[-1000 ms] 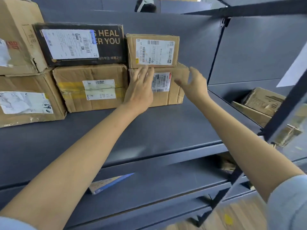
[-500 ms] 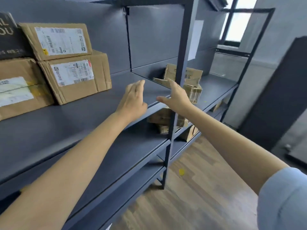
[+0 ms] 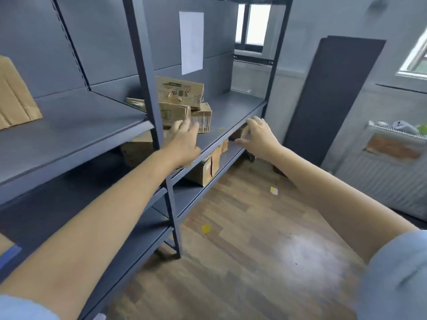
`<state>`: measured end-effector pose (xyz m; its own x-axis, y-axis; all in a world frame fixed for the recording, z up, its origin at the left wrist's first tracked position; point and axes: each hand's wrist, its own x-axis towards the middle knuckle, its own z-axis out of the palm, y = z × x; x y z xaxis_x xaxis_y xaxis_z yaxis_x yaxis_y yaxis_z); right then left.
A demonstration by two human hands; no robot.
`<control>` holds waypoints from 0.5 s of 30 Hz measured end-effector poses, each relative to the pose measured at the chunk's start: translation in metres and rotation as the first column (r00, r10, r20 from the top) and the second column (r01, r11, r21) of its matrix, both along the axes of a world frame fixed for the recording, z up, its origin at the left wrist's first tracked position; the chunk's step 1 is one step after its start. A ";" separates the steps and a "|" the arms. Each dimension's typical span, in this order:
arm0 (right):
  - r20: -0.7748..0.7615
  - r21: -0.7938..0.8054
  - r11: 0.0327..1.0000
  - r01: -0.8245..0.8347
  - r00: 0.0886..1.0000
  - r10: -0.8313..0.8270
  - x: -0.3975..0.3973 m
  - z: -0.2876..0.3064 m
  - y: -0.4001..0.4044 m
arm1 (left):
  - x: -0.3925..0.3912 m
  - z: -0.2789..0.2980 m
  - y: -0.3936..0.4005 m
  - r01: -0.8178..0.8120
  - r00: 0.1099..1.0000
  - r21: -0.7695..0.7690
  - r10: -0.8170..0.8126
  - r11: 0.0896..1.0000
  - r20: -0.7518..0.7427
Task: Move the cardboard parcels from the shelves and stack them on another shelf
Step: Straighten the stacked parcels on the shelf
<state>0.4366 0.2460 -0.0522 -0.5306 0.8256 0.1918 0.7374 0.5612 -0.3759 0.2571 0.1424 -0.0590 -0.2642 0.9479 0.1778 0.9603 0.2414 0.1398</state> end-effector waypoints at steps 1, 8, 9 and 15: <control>0.008 -0.008 1.000 0.005 1.000 -0.005 0.008 -0.004 0.010 | 0.008 -0.003 0.009 -0.009 1.000 -0.008 0.010 1.000 0.000; 0.025 -0.068 0.998 -0.019 0.999 0.021 0.026 -0.024 0.058 | 0.034 -0.023 0.067 0.002 1.000 -0.092 0.001 0.996 0.029; 0.026 -0.087 0.996 -0.018 0.999 0.020 0.024 -0.027 0.066 | 0.031 -0.023 0.077 -0.001 1.000 -0.098 0.004 0.995 0.026; -0.030 -0.114 0.993 -0.007 1.000 0.003 0.000 -0.032 0.133 | -0.007 -0.012 0.165 0.005 1.000 -0.041 -0.005 0.999 0.008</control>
